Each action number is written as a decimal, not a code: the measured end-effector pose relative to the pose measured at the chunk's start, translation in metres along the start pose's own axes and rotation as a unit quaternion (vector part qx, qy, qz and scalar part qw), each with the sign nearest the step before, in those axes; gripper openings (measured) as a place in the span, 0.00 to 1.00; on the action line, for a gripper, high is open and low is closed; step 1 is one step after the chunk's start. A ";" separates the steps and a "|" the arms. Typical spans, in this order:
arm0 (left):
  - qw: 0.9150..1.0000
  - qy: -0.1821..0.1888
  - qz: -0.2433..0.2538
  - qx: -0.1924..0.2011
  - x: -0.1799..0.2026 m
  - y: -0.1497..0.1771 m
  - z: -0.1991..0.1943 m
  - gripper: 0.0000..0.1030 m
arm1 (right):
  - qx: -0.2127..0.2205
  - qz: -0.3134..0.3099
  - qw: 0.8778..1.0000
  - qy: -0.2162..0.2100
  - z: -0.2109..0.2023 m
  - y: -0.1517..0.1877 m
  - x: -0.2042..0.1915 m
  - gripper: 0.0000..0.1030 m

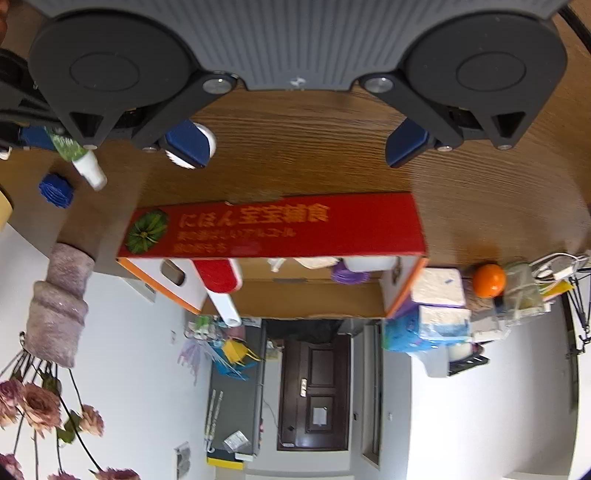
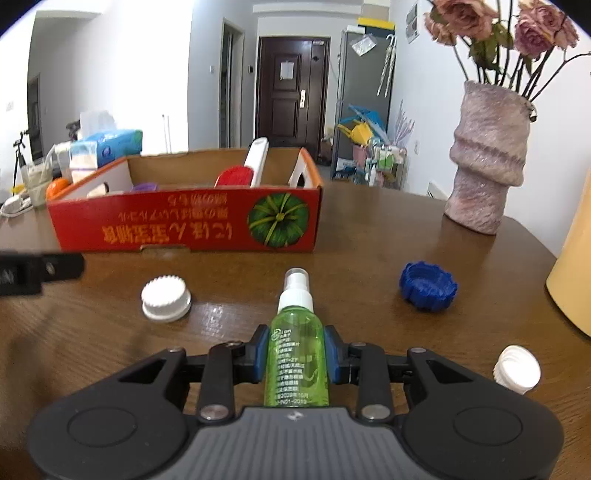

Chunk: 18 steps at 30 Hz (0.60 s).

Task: Organize rigid objects
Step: 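Move the right tool to the green spray bottle and grasp it, then lower the left gripper onto the white screw cap and close it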

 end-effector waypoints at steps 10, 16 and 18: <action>0.999 0.023 0.011 -0.034 0.042 0.015 0.019 1.00 | 0.031 0.019 0.999 0.019 -0.008 -0.016 0.030 0.29; 0.999 0.013 0.009 -0.052 0.056 0.022 0.034 1.00 | 0.046 0.028 0.998 0.028 -0.013 -0.023 0.046 0.29; 0.998 0.010 0.009 -0.057 0.060 0.023 0.038 1.00 | 0.049 0.030 0.998 0.032 -0.014 -0.024 0.051 0.29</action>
Point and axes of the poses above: each gripper's, at about its wrist camera, not at the fingertips, and z roughly the way its jaws point, x to its right, y to its underside, the point moved 10 cm from there along z, roughly the way its jaws point, and after that the axes turned 14 degrees about x, right-handed, at the moved point
